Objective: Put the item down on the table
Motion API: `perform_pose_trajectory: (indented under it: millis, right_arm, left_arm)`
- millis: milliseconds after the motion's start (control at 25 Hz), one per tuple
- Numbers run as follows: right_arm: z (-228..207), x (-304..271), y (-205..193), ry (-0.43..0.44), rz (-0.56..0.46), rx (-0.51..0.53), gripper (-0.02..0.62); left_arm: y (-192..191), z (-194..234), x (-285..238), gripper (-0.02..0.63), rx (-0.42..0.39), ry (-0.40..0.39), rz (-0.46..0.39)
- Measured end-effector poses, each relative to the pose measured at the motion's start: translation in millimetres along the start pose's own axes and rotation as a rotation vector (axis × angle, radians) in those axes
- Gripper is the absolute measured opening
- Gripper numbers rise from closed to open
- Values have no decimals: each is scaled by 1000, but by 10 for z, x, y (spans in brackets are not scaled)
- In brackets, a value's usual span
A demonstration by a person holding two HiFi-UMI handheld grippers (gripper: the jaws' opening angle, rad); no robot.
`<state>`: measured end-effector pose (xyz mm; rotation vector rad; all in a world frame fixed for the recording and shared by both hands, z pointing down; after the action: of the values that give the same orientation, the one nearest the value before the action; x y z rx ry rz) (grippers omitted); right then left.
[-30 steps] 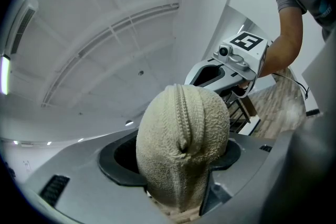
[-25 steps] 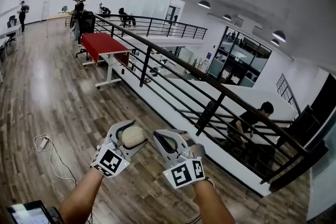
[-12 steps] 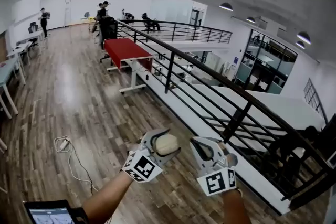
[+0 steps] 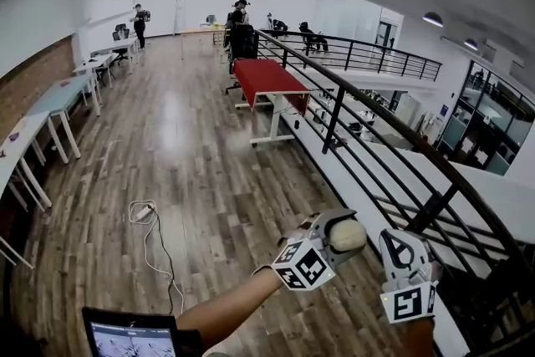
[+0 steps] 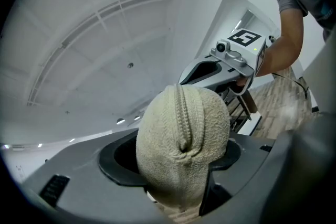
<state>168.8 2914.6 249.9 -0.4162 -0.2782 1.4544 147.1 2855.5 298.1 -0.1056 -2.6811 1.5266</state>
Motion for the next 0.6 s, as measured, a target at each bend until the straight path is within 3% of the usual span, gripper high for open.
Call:
perform_pose_trajectory:
  millis: [280, 600]
  right_arm:
    - [-231, -155, -434, -6, 34, 16, 6]
    - [-354, -1081, -1068, 3, 98, 24, 6]
  left_arm:
    - [-48, 79, -546, 307, -1, -36, -5]
    - [-616, 726, -1191, 307, -2, -87, -35]
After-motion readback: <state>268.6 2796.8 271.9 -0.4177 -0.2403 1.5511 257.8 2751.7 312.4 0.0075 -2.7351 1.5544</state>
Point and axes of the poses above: the fingertips, and each gripper's own axes: x backward along the fingers, z to its left, y out of its top, the point moved 2 cm from there along x, backward along the fingers, and after that the axes turned 3 degrees about x, right-handed, at the moved point
